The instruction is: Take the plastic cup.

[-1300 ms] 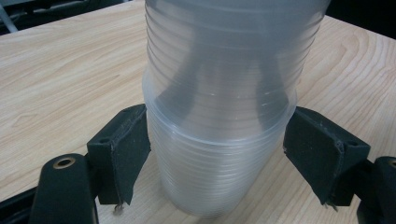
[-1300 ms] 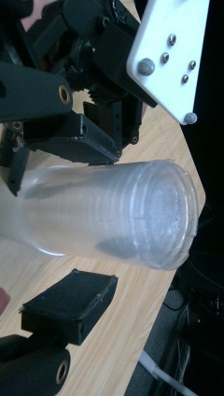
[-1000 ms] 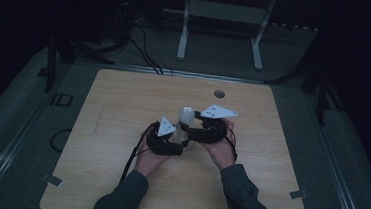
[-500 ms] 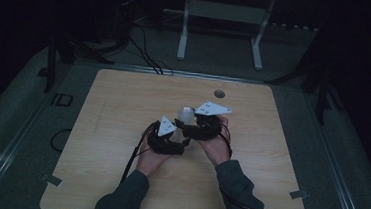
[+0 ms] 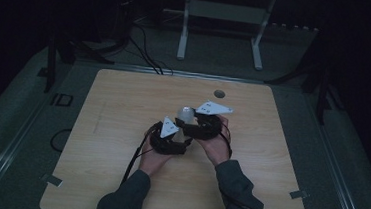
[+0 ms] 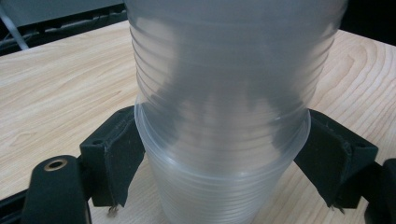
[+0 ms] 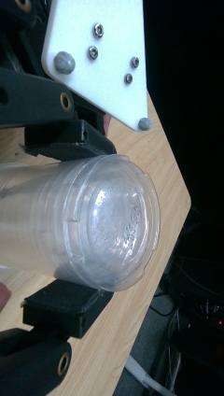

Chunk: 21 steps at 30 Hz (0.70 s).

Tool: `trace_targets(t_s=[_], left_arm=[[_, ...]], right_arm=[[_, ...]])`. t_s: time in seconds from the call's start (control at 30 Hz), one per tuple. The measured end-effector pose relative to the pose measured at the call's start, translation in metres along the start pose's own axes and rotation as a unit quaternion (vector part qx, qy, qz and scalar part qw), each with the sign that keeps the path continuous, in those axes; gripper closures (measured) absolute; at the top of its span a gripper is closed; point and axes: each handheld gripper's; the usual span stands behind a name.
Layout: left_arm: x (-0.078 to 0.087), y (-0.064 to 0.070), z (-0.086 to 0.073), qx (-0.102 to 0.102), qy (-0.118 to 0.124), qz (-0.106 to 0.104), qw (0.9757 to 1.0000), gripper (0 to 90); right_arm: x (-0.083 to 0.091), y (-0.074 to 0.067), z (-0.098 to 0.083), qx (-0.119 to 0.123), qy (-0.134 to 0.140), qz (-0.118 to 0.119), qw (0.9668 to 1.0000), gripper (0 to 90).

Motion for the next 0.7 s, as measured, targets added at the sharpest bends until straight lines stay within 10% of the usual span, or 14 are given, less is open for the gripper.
trace_targets(t_s=[0.7], left_arm=[[0.0002,0.0019,-0.0003,0.0,0.001,0.004,1.0,19.7]], right_arm=[[0.0069,0.0009,0.0094,-0.007,0.019,0.004,0.9998,37.7]])
Point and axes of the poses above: each handheld gripper's, and its own axes: x roughly backward along the jaws, z roughly out of its top, y roughly to its right, and after that the axes turned 6 degrees about -z, right-handed
